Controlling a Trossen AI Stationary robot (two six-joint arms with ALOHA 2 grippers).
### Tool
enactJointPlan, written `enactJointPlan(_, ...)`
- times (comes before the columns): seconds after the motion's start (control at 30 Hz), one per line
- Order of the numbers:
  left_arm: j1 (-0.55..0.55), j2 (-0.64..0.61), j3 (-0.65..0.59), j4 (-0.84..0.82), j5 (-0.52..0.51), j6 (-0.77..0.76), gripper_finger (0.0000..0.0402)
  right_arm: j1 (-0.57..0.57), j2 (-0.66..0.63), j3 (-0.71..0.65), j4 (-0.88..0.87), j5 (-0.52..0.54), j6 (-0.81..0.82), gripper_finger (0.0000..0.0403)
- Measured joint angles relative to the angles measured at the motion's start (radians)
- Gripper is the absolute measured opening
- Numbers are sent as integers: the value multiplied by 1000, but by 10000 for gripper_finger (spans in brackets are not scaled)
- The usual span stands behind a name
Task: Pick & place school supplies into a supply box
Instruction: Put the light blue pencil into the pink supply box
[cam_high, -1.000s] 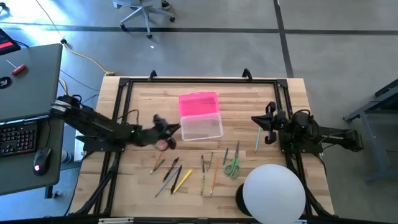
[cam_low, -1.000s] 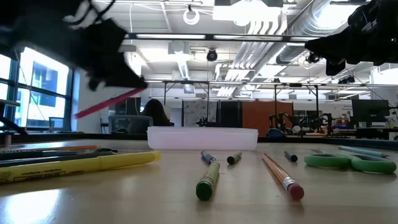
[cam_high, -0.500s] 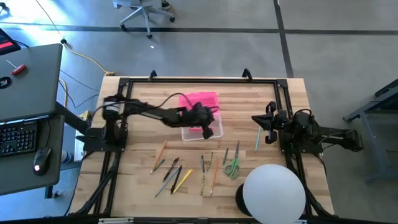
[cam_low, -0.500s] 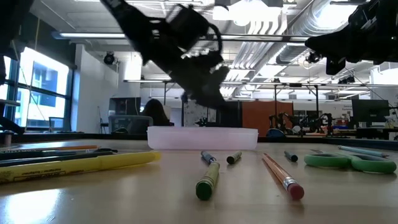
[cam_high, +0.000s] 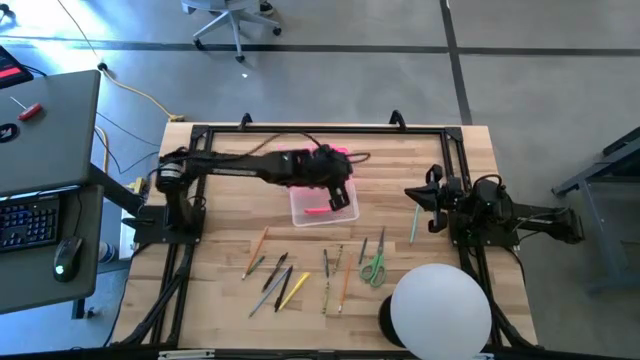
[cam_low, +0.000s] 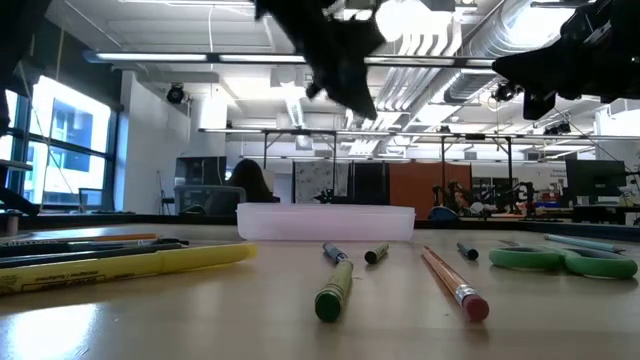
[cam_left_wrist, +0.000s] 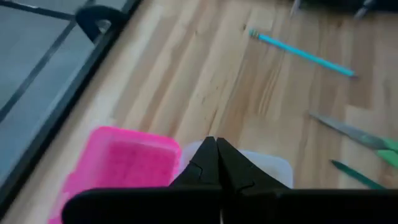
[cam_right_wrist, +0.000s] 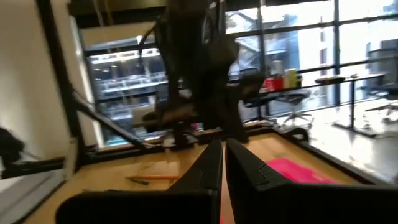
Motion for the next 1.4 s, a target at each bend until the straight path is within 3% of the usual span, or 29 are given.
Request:
enactJointPlan(0.27, -40, -240, 32, -297, -239, -83, 34, 0, 2, 0, 21, -63, 30, 0)
enactJointPlan(0.43, -114, -346, 32, -509, -369, -224, 17, 0, 10, 0, 25, -58, -152, 0)
enactJointPlan(0.7, -243, -401, 31, -717, -538, -424, 39, 0, 87, 0, -15, 127, -256, 33)
enactJointPlan(0.9, -277, -398, 31, -809, -596, -524, 43, 1, 194, 0, -131, 334, -74, 88)
enactJointPlan(1.0, -276, -396, 31, -811, -595, -529, 43, 1, 243, 1, -146, 359, -44, 103)
enactJointPlan(1.13, -274, -396, 31, -816, -595, -543, 44, 2, 297, 58, -185, 382, 114, 104)
enactJointPlan(1.4, -274, -396, 31, -820, -596, -563, 44, 2, 467, 331, -673, 435, 274, 80)
